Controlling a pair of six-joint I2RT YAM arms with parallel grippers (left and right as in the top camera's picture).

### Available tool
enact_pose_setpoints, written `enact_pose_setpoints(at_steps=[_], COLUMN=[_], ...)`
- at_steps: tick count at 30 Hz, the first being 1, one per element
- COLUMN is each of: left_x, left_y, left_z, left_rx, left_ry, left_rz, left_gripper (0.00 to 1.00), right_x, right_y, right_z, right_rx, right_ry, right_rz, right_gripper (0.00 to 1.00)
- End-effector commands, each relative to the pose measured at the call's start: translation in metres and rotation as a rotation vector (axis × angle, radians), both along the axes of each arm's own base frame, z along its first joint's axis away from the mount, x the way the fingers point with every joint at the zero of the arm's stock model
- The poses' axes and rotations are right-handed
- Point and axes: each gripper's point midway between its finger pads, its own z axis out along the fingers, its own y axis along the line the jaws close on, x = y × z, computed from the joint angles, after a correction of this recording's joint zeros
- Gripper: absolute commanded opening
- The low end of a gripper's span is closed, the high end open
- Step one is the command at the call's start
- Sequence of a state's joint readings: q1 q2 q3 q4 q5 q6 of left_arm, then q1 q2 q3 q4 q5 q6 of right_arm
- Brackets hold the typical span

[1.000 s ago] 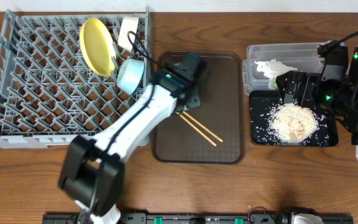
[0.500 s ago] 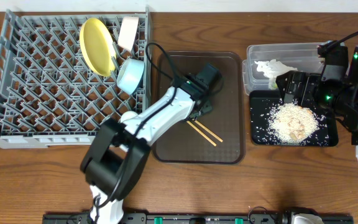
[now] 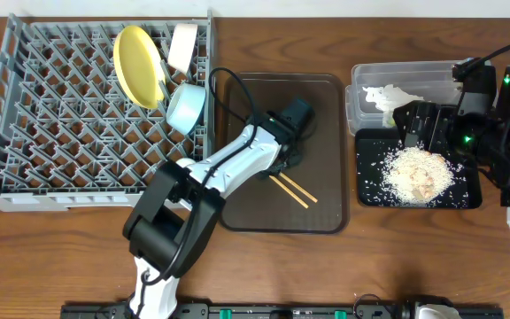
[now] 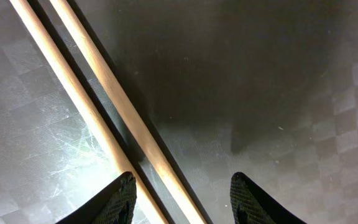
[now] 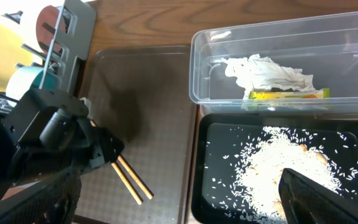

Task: Sort waste into correct bins and load items into the dishwasher
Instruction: 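Move left gripper over the wooden chopsticks on tray, then grasp one wooden chopstick with left gripper and lift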

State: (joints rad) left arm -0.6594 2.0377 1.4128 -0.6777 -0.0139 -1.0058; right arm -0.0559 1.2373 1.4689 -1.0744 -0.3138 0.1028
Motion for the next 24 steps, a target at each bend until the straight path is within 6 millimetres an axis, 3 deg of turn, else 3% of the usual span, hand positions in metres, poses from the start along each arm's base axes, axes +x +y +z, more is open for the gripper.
enact_pose_setpoints(at_steps=[1,10,16,18,21,24], left_x=[-0.001,-0.002,-0.001,-0.001,0.0,0.0], left_y=[0.004,-0.004,-0.008,-0.008,-0.008,-0.01], left_z=[-0.014,-0.027,-0.032,-0.032,-0.032,-0.032], left_rx=[0.024,-0.003,-0.021,-0.021,-0.021,-0.027], left_ry=[0.019,0.044,0.045,0.045,0.045,0.044], left_rz=[0.027,0.021,0.018,0.018,0.018,0.017], left_gripper=[0.5,0.49,0.43,0.34,0.11,0.08], right_x=[0.001,0.001,0.001,0.001,0.001,0.001], right_y=[-0.001,-0.001,-0.001,-0.001,-0.001,-0.001], right_z=[-0.001,-0.001,-0.001,-0.001,-0.001,-0.001], right_rx=[0.003,0.003,0.003,0.003,0.003,0.003], right_ry=[0.005,0.006,0.006,0.006,0.006,0.006], right_rz=[-0.011,-0.011,-0.011,-0.011,-0.011,-0.01], right_gripper=[0.99,0.99,0.99,0.99,0.99,0.99])
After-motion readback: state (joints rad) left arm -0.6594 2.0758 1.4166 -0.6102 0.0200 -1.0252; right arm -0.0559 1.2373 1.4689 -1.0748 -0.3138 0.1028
